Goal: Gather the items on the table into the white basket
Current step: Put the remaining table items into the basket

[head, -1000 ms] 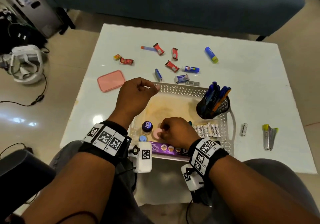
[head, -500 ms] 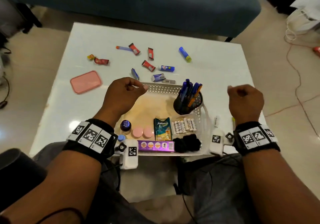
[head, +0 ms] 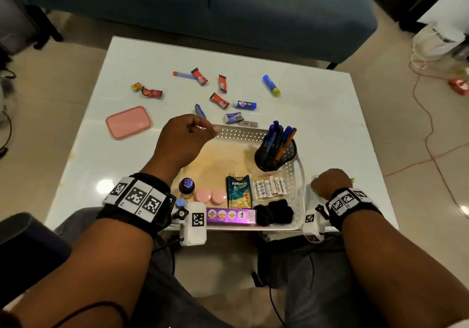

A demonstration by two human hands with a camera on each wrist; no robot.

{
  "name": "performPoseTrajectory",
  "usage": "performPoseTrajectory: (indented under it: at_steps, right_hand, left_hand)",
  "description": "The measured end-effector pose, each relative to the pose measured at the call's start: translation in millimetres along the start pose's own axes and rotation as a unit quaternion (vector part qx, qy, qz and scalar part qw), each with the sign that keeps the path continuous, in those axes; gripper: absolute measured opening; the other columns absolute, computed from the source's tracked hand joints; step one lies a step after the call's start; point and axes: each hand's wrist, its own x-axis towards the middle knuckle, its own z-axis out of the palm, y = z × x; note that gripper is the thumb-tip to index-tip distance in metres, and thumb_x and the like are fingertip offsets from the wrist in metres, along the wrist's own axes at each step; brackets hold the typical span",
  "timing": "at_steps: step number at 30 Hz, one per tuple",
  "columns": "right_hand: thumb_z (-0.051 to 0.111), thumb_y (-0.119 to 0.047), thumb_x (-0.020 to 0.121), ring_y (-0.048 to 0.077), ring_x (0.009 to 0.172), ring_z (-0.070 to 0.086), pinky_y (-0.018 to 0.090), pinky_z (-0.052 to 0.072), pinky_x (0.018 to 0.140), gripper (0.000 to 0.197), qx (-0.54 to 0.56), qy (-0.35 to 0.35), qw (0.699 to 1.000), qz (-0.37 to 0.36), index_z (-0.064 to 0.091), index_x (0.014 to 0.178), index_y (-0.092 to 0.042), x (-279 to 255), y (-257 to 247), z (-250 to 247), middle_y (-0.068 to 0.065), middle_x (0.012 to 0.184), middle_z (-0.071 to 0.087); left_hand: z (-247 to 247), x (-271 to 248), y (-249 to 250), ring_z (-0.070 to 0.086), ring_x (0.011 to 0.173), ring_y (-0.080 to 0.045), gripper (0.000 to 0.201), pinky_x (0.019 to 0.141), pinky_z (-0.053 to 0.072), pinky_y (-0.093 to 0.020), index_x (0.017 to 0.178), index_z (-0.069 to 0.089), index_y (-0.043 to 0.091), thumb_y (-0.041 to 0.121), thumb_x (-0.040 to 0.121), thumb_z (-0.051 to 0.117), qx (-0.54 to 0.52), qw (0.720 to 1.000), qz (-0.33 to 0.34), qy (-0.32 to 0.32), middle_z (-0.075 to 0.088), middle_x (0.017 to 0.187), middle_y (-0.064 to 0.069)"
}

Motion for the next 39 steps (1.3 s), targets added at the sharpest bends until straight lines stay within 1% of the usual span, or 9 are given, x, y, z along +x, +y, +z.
performPoseTrajectory:
  at_steps: [2,4,7,10,13,17,21,33,39]
  right_hand:
    - [0.06,-0.029,0.088,0.033,0.103,0.066,0.029,0.048,0.08,0.03,0.033,-0.015,0.999,-0.012,0.072,0.091,-0.001,-3,-5,-6,0.017,0.107,0.072]
    - [0.068,-0.019,0.075,0.033,0.094,0.069,0.038,0.056,0.084,0.01,0.115,0.01,0.993,-0.032,0.071,0.075,-0.009,-15,-10,-18,0.015,0.095,0.074]
    - [0.069,-0.011,0.072,0.023,0.069,0.071,0.029,0.055,0.062,0.01,0.296,0.062,0.952,-0.046,0.068,0.08,-0.015,-56,-23,-38,0.008,0.076,0.074]
    - [0.07,-0.003,0.074,0.014,0.053,0.065,0.021,0.046,0.047,0.014,0.339,0.028,0.934,-0.106,0.068,0.085,-0.012,-89,-38,-44,0.009,0.07,0.073]
    - [0.076,-0.008,0.069,0.019,0.063,0.07,0.031,0.056,0.063,0.021,0.275,0.005,0.947,-0.167,0.068,0.083,-0.022,-103,-51,-34,0.003,0.069,0.074]
    - [0.08,-0.019,0.068,0.014,0.08,0.066,0.024,0.047,0.066,0.028,0.158,0.013,0.966,-0.204,0.064,0.087,-0.032,-110,-66,-7,-0.005,0.088,0.069]
    - [0.077,-0.025,0.07,0.016,0.088,0.066,0.028,0.052,0.077,0.033,0.104,0.027,0.968,-0.225,0.063,0.098,-0.035,-111,-76,12,-0.004,0.093,0.072]
    - [0.068,-0.014,0.078,0.02,0.095,0.063,0.023,0.04,0.072,0.019,0.025,0.033,0.971,-0.237,0.07,0.094,-0.026,-113,-91,23,0.0,0.104,0.068]
    - [0.072,-0.016,0.073,0.016,0.076,0.065,0.024,0.046,0.065,0.013,0.09,0.062,0.972,-0.206,0.066,0.064,-0.024,-110,-78,-26,-0.007,0.073,0.068]
  left_hand:
    - [-3,0,0,0.058,0.068,-0.014,0.019,0.08,0.057,-0.046,0.086,0.075,0.024,0.042,0.082,0.081,-0.005,1.0,0.001,-0.007,0.063,0.07,0.003]
    - [0,0,1,0.061,0.072,-0.015,0.018,0.083,0.057,-0.044,0.089,0.075,0.024,0.04,0.083,0.08,0.001,1.0,-0.004,-0.026,0.067,0.076,0.001]
    - [0,-3,1,0.064,0.079,-0.018,0.023,0.085,0.057,-0.045,0.094,0.074,0.024,0.043,0.082,0.081,0.011,0.998,-0.012,-0.067,0.073,0.09,-0.008]
    - [0,-5,2,0.063,0.078,-0.017,0.029,0.085,0.057,-0.043,0.098,0.073,0.022,0.045,0.082,0.08,0.013,0.996,-0.016,-0.084,0.072,0.093,-0.01]
    - [3,-7,2,0.064,0.078,-0.016,0.028,0.083,0.057,-0.041,0.098,0.072,0.024,0.045,0.082,0.08,0.016,0.996,-0.011,-0.085,0.073,0.094,-0.009]
    - [6,-9,1,0.064,0.076,-0.016,0.03,0.084,0.057,-0.043,0.095,0.072,0.027,0.049,0.079,0.081,0.023,0.996,-0.016,-0.09,0.072,0.093,-0.008]
    - [7,-9,-1,0.064,0.076,-0.018,0.032,0.083,0.058,-0.044,0.096,0.072,0.026,0.052,0.078,0.08,0.035,0.995,-0.014,-0.091,0.07,0.09,-0.006]
    - [4,-1,-4,0.066,0.077,-0.016,0.035,0.069,0.05,-0.027,0.102,0.071,0.026,0.051,0.08,0.079,0.053,0.994,-0.019,-0.093,0.071,0.092,-0.002]
    - [4,-2,-4,0.064,0.075,-0.016,0.033,0.07,0.052,-0.028,0.102,0.071,0.026,0.05,0.081,0.079,0.046,0.994,-0.017,-0.095,0.071,0.097,-0.008]
